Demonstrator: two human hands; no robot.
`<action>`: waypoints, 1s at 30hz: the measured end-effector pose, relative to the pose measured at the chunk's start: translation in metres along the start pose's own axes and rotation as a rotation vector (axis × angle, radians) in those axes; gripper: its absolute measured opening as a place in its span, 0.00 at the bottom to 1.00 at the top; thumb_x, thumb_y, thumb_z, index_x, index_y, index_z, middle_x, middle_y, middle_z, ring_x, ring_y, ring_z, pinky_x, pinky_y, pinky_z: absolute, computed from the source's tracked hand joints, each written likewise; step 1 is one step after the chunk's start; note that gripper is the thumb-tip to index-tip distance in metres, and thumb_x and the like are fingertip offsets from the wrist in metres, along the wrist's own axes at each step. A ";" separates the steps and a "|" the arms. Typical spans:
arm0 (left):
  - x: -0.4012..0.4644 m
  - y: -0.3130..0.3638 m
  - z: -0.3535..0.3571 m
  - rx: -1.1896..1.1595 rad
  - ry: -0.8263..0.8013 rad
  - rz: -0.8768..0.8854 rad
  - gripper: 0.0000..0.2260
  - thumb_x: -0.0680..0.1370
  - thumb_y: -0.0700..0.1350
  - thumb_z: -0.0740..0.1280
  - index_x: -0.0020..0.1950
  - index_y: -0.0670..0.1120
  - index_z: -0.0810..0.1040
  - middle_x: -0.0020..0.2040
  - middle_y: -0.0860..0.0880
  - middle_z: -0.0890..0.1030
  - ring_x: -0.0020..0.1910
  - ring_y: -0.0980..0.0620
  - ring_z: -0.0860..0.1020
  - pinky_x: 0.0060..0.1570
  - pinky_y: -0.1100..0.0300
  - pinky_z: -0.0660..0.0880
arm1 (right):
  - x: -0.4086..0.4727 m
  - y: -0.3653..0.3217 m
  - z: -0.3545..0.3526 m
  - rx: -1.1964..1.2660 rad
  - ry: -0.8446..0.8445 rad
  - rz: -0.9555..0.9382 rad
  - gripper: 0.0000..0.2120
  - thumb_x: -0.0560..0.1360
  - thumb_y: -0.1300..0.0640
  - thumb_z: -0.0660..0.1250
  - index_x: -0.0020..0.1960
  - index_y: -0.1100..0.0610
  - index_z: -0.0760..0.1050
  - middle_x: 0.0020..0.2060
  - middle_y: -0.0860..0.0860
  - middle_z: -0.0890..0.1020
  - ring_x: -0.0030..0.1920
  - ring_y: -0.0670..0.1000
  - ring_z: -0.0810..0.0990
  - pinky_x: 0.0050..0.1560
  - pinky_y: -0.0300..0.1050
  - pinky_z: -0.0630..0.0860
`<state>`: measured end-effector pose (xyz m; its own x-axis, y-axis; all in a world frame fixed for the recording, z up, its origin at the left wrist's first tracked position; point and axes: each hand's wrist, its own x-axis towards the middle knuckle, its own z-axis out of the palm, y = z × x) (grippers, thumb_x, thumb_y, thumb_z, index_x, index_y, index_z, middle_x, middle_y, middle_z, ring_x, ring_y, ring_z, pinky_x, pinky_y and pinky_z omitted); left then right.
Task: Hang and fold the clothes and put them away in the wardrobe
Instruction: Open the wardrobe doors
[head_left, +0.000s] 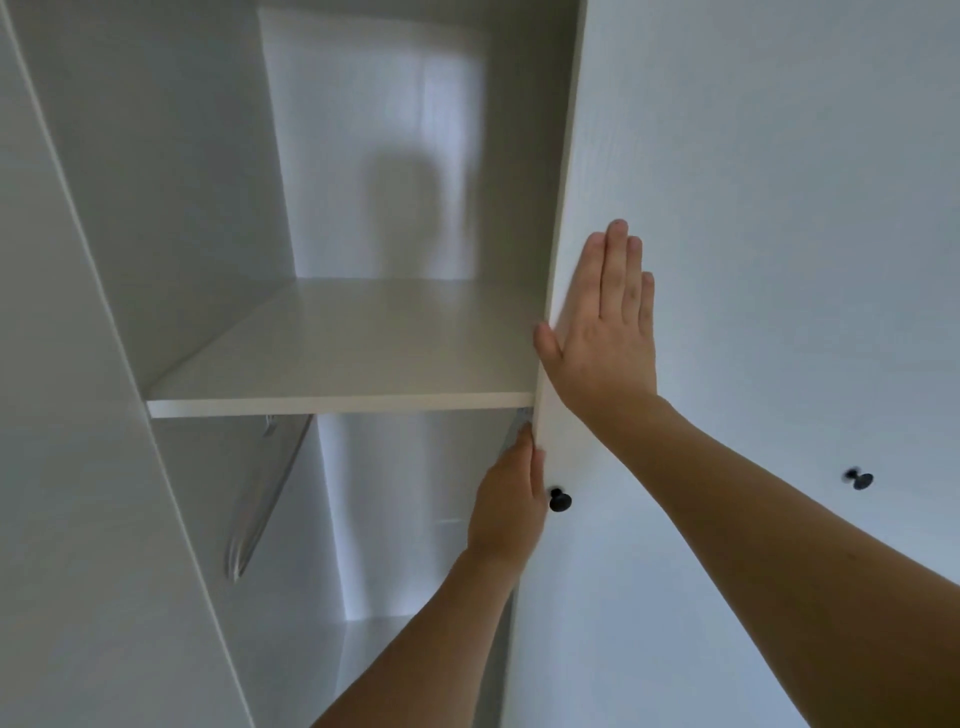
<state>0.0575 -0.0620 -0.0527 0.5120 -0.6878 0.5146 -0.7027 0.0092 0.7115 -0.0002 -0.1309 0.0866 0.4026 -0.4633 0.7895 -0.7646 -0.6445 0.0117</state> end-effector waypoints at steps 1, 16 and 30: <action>0.000 -0.001 0.001 -0.020 0.022 -0.018 0.14 0.84 0.48 0.53 0.64 0.47 0.74 0.52 0.52 0.82 0.48 0.55 0.80 0.51 0.63 0.75 | -0.001 0.000 0.000 0.001 -0.005 0.000 0.38 0.79 0.45 0.55 0.77 0.64 0.40 0.77 0.60 0.42 0.77 0.59 0.40 0.76 0.55 0.43; -0.095 0.073 -0.018 -0.199 0.013 -0.130 0.10 0.80 0.45 0.63 0.40 0.46 0.76 0.29 0.57 0.74 0.29 0.62 0.72 0.33 0.72 0.66 | -0.070 0.028 -0.083 0.180 -0.018 -0.054 0.35 0.79 0.52 0.55 0.77 0.65 0.40 0.76 0.61 0.42 0.77 0.59 0.41 0.76 0.54 0.49; -0.227 0.226 0.050 -0.232 -0.126 -0.115 0.10 0.73 0.51 0.72 0.39 0.45 0.82 0.31 0.54 0.79 0.31 0.59 0.76 0.35 0.72 0.70 | -0.182 0.164 -0.236 0.488 -0.041 0.061 0.37 0.77 0.63 0.58 0.77 0.58 0.39 0.77 0.52 0.51 0.61 0.56 0.76 0.46 0.40 0.75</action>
<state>-0.2421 0.0598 -0.0330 0.5062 -0.7788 0.3705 -0.5040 0.0815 0.8599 -0.3178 -0.0088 0.0902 0.3917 -0.5259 0.7549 -0.4662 -0.8209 -0.3300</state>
